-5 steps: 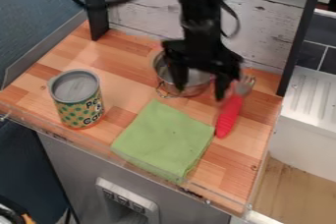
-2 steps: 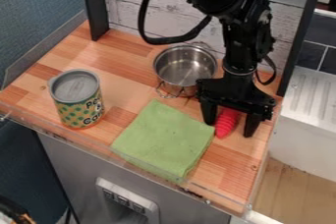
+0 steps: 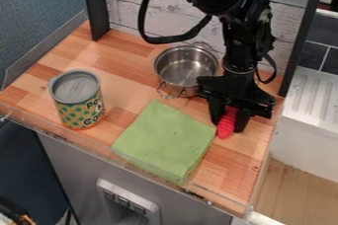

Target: Move the red fork to the left side of the table

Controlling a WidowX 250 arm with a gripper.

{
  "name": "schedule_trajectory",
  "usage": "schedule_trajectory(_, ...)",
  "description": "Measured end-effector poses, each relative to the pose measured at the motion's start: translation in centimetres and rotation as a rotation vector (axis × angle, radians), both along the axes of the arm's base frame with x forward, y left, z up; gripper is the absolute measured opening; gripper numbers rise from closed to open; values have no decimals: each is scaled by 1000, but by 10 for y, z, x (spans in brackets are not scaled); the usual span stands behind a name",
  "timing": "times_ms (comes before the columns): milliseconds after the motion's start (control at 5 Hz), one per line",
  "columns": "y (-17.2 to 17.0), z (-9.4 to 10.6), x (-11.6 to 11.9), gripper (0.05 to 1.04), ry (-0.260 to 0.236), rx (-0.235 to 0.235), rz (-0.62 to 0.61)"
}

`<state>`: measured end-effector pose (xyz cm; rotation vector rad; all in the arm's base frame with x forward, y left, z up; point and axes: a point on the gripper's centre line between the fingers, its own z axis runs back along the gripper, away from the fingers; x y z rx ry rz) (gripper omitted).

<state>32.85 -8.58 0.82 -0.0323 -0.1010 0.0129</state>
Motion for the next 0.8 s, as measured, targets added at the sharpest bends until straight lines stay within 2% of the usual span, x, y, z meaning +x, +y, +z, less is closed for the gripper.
schedule_trajectory(200,-3,15,0,433,-12,-24,-12)
schedule_trajectory(400,-6,44,8,433,-66,-56,-38)
schedule_trajectory(600,18,87,12,432,-151,-73,-48)
schedule_trajectory(800,74,104,1,432,-181,-62,7)
